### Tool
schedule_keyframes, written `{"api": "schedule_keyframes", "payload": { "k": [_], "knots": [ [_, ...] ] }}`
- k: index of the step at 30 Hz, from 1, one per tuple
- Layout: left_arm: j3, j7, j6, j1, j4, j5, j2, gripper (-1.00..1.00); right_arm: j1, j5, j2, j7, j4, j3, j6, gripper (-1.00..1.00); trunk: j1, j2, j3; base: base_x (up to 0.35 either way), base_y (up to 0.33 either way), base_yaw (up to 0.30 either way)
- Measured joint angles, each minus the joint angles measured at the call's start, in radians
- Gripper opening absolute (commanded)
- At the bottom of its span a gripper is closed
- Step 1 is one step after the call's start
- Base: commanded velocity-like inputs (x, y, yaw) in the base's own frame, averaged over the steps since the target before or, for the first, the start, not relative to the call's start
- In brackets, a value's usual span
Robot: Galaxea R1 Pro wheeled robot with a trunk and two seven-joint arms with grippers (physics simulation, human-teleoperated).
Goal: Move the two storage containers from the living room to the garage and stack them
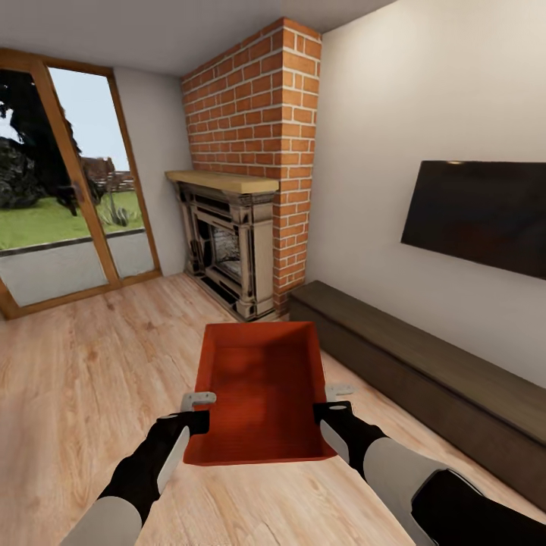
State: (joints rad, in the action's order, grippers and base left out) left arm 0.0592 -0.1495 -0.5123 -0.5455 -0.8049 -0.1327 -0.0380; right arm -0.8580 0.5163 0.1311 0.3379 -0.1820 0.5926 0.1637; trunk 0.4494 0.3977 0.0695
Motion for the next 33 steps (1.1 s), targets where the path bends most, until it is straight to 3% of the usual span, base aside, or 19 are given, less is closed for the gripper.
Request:
{"api": "schedule_keyframes", "payload": {
  "k": [33],
  "knots": [
    [0.001,-0.001,0.0,0.0,0.0,-0.002,0.0,-1.0,0.0,0.001,0.0,0.0,0.0,0.001,0.0,-1.0,0.0,0.0,-0.017,0.0,0.0,0.3]
  ]
}}
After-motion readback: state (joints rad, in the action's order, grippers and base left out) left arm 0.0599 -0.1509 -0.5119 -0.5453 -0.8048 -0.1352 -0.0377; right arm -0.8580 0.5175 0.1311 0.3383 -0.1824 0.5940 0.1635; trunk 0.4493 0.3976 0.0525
